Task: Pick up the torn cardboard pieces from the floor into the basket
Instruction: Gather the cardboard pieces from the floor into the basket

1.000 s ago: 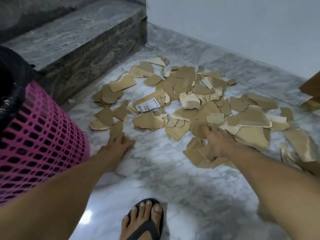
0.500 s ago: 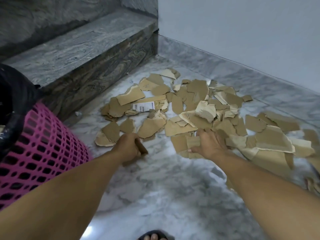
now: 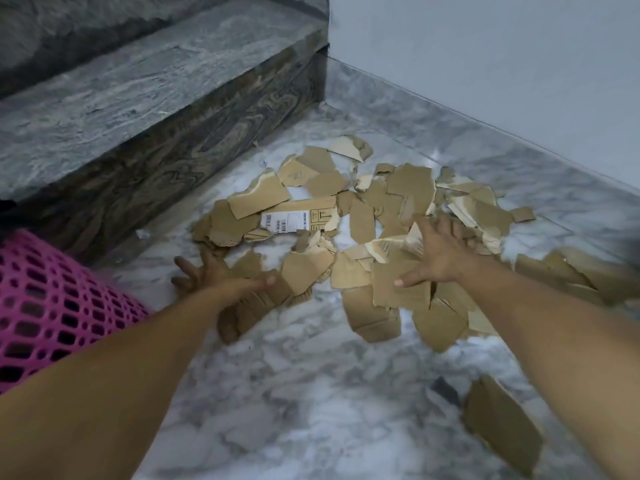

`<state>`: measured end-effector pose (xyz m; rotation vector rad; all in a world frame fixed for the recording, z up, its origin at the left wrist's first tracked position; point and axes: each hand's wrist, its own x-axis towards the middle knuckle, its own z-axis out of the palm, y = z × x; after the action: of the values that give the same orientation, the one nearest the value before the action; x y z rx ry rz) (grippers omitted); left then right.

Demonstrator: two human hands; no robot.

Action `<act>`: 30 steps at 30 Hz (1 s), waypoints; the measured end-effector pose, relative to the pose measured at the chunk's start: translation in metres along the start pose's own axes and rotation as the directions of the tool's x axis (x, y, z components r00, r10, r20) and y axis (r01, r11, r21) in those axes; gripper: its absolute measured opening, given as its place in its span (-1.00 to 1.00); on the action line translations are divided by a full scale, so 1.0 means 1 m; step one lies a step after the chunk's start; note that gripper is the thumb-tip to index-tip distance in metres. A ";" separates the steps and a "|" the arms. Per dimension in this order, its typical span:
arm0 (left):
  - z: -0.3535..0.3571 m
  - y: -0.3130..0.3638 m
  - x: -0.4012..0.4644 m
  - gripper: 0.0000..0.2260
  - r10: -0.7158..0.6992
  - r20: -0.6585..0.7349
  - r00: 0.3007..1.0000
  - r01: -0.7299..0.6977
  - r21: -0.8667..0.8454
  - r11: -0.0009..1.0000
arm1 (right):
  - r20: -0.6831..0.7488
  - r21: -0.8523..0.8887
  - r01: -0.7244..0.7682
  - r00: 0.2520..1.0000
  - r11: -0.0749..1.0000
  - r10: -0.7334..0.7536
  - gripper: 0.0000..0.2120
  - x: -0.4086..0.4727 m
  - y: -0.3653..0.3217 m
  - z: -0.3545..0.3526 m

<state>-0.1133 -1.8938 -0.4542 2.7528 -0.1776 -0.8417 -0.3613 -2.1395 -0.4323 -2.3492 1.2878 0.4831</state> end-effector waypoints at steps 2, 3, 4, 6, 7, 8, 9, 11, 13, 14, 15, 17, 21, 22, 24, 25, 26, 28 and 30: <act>-0.001 -0.001 0.005 0.49 -0.036 0.113 0.993 0.024 0.106 0.994 | 0.084 0.008 -0.028 0.996 1.000 0.027 0.39 0.008 0.005 -0.004; 0.002 0.000 0.004 0.49 -0.040 0.141 0.989 0.021 0.129 0.991 | 0.102 -0.012 -0.033 0.994 0.999 0.034 0.42 0.010 0.006 -0.003; 0.006 0.002 0.000 0.44 -0.029 0.145 0.989 0.012 0.122 0.992 | 0.098 -0.038 -0.031 0.995 0.999 0.034 0.45 0.013 0.005 -0.001; 0.013 0.011 -0.010 0.31 -0.009 0.097 0.995 -0.005 0.143 0.990 | 0.064 -0.044 -0.031 0.997 0.999 0.034 0.43 0.013 0.001 0.003; 0.015 0.017 -0.016 0.26 0.003 0.057 0.998 -0.013 0.170 0.985 | 0.059 -0.014 -0.032 0.998 0.999 0.033 0.38 0.013 -0.002 0.004; 0.019 0.021 -0.017 0.23 0.016 0.025 1.000 -0.021 0.181 0.983 | 0.065 0.010 -0.023 0.998 1.000 0.022 0.34 0.013 -0.004 0.005; 0.022 0.024 -0.017 0.21 0.024 0.001 1.000 -0.024 0.173 0.985 | 0.068 0.012 -0.007 0.998 1.000 0.006 0.31 0.012 -0.006 0.005; 0.025 0.025 -0.019 0.19 0.031 -0.009 0.999 -0.029 0.146 0.989 | 0.083 -0.007 0.036 0.996 0.999 -0.035 0.32 0.012 -0.009 0.004; 0.027 0.025 -0.020 0.14 0.053 -0.014 0.998 -0.051 0.107 0.993 | 0.132 -0.005 0.069 0.989 0.998 -0.067 0.36 0.013 -0.012 0.001; 0.027 0.025 -0.021 0.14 0.066 -0.008 0.998 -0.065 0.084 0.994 | 0.157 -0.001 0.081 0.984 0.997 -0.080 0.37 0.014 -0.014 -0.001; 0.027 0.025 -0.022 0.13 0.077 0.000 0.997 -0.077 0.058 0.995 | 0.180 0.002 0.087 0.980 0.996 -0.086 0.36 0.016 -0.016 -0.003; 0.028 0.026 -0.020 0.13 0.071 0.017 0.997 -0.071 -0.004 0.997 | 0.227 0.016 0.083 0.970 0.996 -0.085 0.33 0.018 -0.021 -0.006; 0.029 0.030 -0.018 0.09 0.046 0.052 0.998 -0.041 -0.096 0.995 | 0.301 0.151 0.004 0.952 0.989 -0.050 0.29 0.017 -0.024 -0.009; 0.030 0.031 -0.019 0.02 0.058 0.049 0.997 -0.054 -0.096 0.994 | 0.317 0.187 -0.015 0.947 0.982 -0.046 0.29 0.015 -0.024 -0.009; 0.031 0.033 -0.023 -0.09 0.086 0.034 0.996 -0.083 -0.073 0.994 | 0.348 0.288 -0.060 0.936 0.956 -0.047 0.29 0.012 -0.025 -0.005; 0.032 0.034 -0.025 -0.10 0.089 0.020 0.996 -0.088 -0.049 0.995 | 0.362 0.364 -0.099 0.931 0.926 -0.043 0.27 0.011 -0.025 -0.002; 0.032 0.035 -0.028 -0.11 0.083 0.002 0.997 -0.083 -0.016 0.996 | 0.372 0.451 -0.158 0.928 0.878 -0.024 0.24 0.012 -0.025 0.001; 0.034 0.037 -0.033 -0.11 0.080 -0.022 0.997 -0.079 0.033 0.996 | 0.322 0.587 -0.227 0.946 0.777 0.033 0.06 0.010 -0.027 0.004; 0.036 0.039 -0.034 -0.11 0.102 -0.023 0.995 -0.102 0.018 0.995 | 0.211 0.627 -0.217 0.972 0.749 0.105 -0.19 0.011 -0.025 0.007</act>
<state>-0.1628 -1.9323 -0.4541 2.7414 -0.3192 -0.7842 -0.3347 -2.1314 -0.4390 -1.5929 1.3180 0.2151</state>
